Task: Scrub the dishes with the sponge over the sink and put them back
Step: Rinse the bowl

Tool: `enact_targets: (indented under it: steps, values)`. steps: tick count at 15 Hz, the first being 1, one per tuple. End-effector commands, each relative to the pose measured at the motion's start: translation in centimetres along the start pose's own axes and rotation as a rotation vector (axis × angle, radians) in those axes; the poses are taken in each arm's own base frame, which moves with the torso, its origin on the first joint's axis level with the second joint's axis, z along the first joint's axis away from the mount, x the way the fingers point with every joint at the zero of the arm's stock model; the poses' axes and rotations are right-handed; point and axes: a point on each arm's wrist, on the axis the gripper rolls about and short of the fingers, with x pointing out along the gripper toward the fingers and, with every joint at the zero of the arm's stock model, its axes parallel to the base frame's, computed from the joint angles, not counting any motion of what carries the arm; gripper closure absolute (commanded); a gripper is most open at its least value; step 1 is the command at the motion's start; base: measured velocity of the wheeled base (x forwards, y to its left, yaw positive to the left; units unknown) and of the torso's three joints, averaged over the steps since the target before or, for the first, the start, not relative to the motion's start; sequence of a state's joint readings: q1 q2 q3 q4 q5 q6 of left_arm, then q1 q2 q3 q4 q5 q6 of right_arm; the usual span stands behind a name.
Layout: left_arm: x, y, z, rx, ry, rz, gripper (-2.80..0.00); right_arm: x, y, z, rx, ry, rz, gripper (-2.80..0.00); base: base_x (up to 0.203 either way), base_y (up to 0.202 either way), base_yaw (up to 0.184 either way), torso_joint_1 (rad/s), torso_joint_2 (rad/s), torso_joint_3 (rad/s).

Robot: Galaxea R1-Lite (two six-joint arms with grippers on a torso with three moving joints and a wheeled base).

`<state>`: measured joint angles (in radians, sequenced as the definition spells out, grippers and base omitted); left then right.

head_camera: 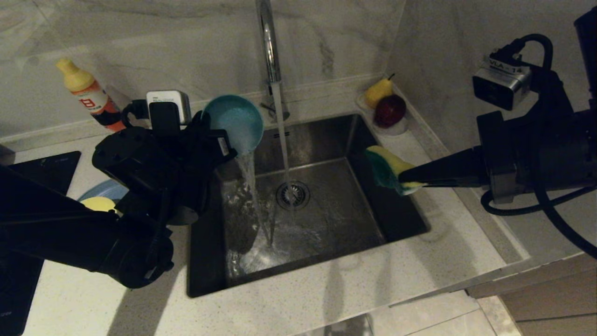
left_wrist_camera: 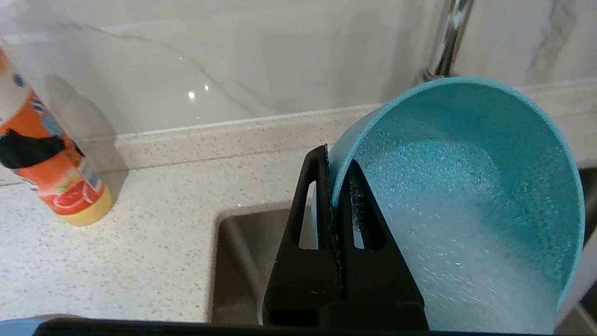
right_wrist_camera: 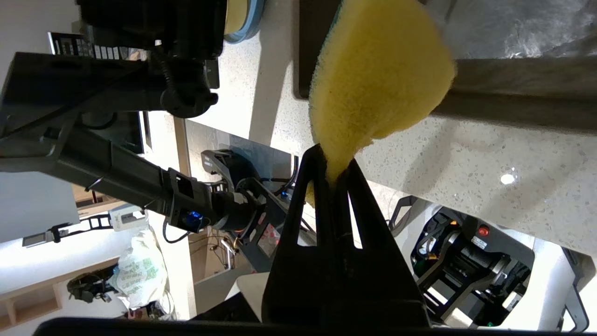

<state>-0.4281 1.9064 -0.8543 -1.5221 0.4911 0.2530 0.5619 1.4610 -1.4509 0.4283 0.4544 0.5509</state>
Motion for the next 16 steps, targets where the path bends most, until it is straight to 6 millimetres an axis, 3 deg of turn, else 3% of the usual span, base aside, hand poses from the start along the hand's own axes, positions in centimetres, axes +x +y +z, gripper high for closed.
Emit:
enact_targets:
  steps: [1, 2, 4, 6, 12, 16]
  values:
    - [-0.1, 0.5, 1.7, -0.022, -0.044, 0.013, 0.0, 0.9, -0.3, 0.3, 0.002, -0.004, 0.007, 0.0, 0.0, 0.0, 0.0, 0.0, 0.0, 0.0]
    - [0.0, 0.5, 2.0, -0.025, -0.053, 0.015, 0.0, 1.0, -0.4, 0.3, 0.002, -0.005, 0.008, 0.0, 0.0, 0.0, 0.0, 0.0, 0.0, 0.0]
    - [-0.4, 1.6, 5.2, -0.061, -0.13, 0.03, 0.0, 1.4, -0.5, 0.4, -0.007, -0.021, 0.02, 0.0, 0.0, 0.0, 0.0, 0.0, 0.0, 0.0]
    - [-0.7, 2.1, 6.8, -0.08, -0.171, 0.031, 0.0, 1.4, -0.5, 0.4, -0.008, -0.021, 0.021, 0.0, 0.0, 0.0, 0.0, 0.0, 0.0, 0.0]
    - [-0.8, 1.9, 6.5, -0.037, -0.18, -0.024, 0.0, 0.9, -0.3, 0.3, -0.01, -0.03, 0.025, 0.0, 0.0, 0.0, 0.0, 0.0, 0.0, 0.0]
    - [-0.7, 2.4, 8.7, -0.02, -0.258, -0.033, 0.0, 1.1, -0.4, 0.3, -0.008, -0.027, 0.023, 0.0, 0.0, 0.0, 0.0, 0.0, 0.0, 0.0]
